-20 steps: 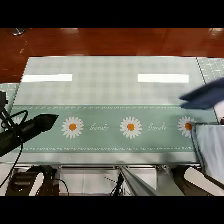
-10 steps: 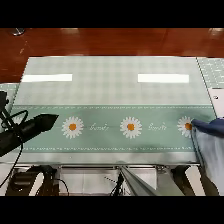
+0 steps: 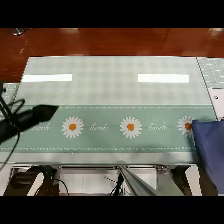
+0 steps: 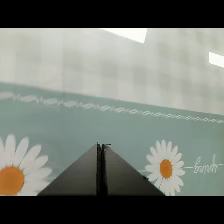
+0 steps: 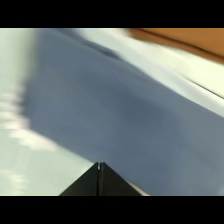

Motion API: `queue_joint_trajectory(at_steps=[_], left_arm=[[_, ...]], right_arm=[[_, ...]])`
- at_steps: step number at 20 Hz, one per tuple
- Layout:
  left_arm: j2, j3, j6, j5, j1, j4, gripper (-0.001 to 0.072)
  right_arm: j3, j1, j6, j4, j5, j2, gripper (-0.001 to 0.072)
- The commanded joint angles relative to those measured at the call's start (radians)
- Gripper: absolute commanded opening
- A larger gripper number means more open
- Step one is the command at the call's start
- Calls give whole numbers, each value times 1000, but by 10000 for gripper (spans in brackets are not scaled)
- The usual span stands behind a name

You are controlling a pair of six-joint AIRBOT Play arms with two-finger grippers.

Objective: Fold the shirts.

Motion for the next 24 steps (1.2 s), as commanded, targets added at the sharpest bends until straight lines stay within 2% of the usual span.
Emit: queue_joint_trajectory(at_steps=[1,2,3,5,6,7,8,10,12,15,24], left_arm=[[-247,245,172,-17,-21,-116,15],[-334,354,181,-40,-53,-123,15],[-424,473,192,-67,-100,-117,14],[-566,665,192,-83,-214,3,14],[-615,722,161,-76,-277,117,14],[-656,746,70,-64,-340,262,14],[-682,737,-38,-66,-388,399,14],[-722,658,-231,-113,-447,617,16],[-725,546,-285,-123,-447,617,17],[-722,462,-285,-98,-448,536,17],[-723,462,-269,-107,-442,558,17]], right_arm=[[1,200,-58,567,-357,-55,19],[6,327,-93,631,-456,-82,19],[16,459,-123,624,-536,-112,19],[30,730,-192,470,-637,-192,19],[29,865,-201,296,-631,-244,20],[18,988,-153,108,-590,-299,20],[-3,1090,-44,-95,-549,-362,20],[-19,1185,103,-352,-463,-472,20],[-19,1192,153,-380,-405,-526,20],[-19,1192,154,-352,-401,-524,20],[-19,1191,165,-345,-405,-524,20]])
